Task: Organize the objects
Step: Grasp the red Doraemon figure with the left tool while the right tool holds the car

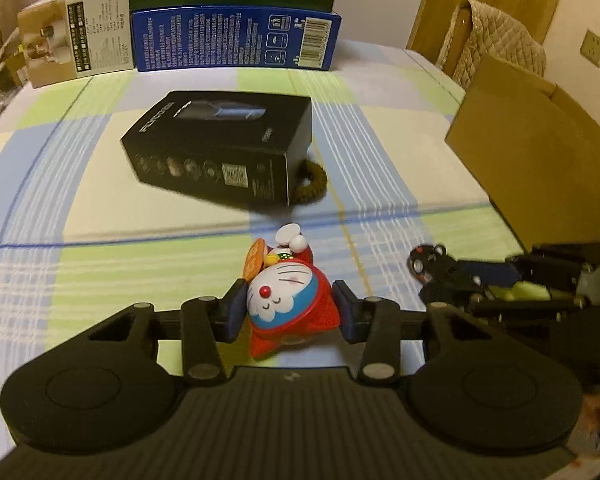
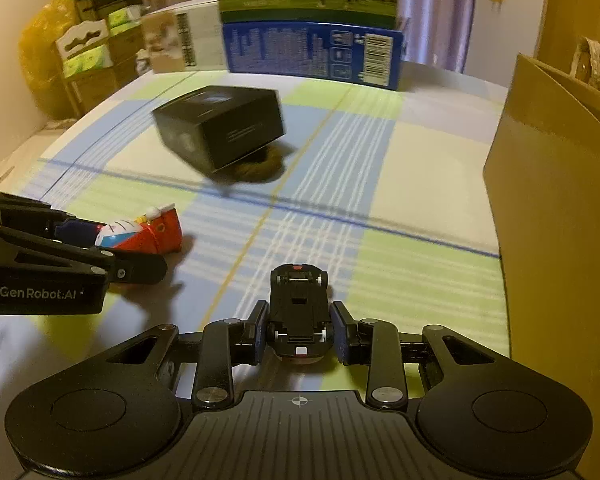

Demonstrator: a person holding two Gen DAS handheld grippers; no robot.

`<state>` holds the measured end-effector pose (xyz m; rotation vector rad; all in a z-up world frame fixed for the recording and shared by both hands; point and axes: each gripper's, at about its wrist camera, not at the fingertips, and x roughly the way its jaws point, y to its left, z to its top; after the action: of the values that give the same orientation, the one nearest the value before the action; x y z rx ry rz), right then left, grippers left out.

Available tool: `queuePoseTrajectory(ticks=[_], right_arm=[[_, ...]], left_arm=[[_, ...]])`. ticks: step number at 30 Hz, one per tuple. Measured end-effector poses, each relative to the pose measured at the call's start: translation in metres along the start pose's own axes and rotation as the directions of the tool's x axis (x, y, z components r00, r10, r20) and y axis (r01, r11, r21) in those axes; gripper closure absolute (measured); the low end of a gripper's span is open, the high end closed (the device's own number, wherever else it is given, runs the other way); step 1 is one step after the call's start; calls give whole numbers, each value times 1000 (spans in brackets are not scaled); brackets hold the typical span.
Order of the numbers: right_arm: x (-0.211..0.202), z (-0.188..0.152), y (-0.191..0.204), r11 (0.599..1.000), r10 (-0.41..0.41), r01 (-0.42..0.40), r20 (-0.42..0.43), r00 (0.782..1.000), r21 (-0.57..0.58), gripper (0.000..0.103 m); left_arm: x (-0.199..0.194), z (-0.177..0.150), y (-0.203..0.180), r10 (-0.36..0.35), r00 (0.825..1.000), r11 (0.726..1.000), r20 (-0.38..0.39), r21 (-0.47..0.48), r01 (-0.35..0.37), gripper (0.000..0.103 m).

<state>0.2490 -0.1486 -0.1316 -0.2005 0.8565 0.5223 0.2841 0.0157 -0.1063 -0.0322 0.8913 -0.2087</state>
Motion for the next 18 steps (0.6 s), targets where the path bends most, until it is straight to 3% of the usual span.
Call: queuePoseTrajectory(ticks=[9, 18], right_arm=[[0, -8, 7, 999, -14, 15, 41, 999, -30, 72], [4, -5, 7, 1000, -18, 18, 51, 999, -7, 72]], left_arm=[[-28, -29, -3, 7, 1000, 1000, -17, -9, -7, 64], [-28, -31, -5, 17, 1000, 1000, -7, 5, -17, 64]])
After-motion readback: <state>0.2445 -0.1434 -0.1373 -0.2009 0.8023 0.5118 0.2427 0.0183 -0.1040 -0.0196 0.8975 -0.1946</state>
